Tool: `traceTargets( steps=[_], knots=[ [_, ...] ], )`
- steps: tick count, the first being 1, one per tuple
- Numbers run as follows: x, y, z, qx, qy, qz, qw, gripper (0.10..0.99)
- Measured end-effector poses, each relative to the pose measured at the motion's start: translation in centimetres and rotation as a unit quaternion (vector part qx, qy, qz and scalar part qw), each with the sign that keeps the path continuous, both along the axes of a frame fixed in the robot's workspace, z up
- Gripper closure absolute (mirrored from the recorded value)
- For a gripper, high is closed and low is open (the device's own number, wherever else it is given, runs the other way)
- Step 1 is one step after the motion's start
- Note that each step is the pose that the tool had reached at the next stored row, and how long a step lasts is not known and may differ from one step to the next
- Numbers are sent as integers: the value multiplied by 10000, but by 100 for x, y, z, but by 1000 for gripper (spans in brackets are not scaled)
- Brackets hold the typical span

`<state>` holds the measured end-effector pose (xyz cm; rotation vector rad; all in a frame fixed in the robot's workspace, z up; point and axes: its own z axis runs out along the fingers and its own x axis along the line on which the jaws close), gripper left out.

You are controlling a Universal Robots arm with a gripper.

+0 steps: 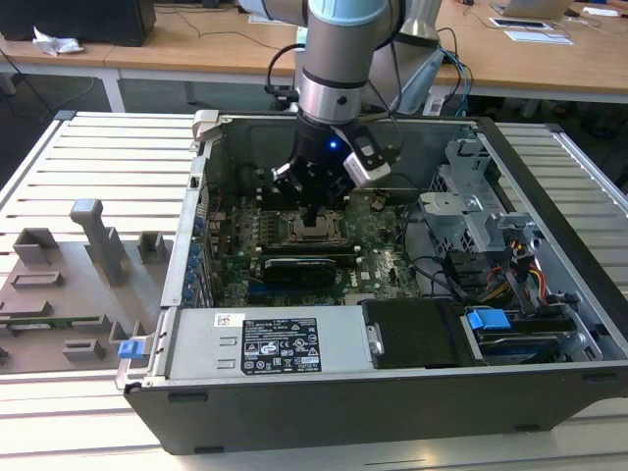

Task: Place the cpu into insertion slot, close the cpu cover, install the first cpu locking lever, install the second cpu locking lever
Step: 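Install the second cpu locking lever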

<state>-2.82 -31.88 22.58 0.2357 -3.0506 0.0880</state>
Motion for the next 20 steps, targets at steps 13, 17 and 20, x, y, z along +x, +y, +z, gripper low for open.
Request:
traceTargets(
  steps=[13, 17, 20],
  knots=[
    [138, 27, 450, -3, 20, -6, 10000, 980],
    [138, 28, 482, -1, 19, -6, 10000, 980],
    [138, 27, 485, -2, 20, -6, 10000, 980]
  ],
)
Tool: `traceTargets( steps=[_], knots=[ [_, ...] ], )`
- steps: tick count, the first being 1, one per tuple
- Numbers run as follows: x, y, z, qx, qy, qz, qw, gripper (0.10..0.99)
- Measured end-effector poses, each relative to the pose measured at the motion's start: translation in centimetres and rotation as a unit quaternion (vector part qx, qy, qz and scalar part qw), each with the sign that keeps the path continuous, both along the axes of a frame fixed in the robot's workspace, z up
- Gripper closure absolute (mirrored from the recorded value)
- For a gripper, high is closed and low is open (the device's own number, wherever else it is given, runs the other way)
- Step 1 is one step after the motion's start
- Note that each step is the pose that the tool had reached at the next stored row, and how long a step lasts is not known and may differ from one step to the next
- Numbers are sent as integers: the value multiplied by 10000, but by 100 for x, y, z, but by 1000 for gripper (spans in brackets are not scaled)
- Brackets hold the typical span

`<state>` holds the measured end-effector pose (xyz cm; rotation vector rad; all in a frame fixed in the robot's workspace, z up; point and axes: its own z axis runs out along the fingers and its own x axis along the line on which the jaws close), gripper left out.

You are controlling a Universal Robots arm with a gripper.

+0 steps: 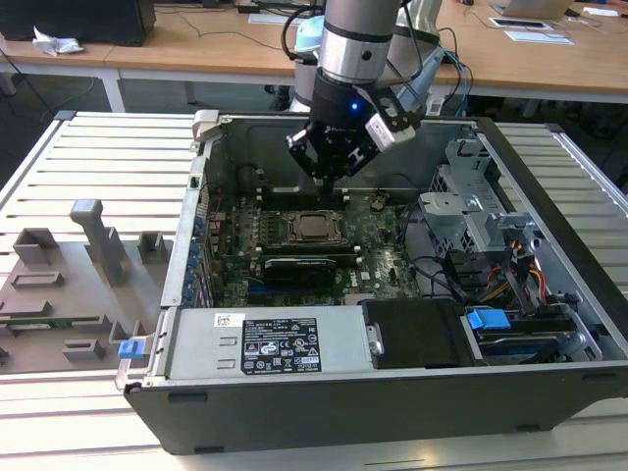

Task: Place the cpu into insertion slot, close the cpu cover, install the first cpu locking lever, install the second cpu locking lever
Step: 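Install the second cpu locking lever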

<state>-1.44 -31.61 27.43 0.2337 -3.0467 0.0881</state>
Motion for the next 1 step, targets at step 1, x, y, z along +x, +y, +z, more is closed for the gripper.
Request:
traceTargets(
  steps=[1],
  knots=[
    [0, 0, 0, 0, 0, 0, 10000, 980]
  ],
)
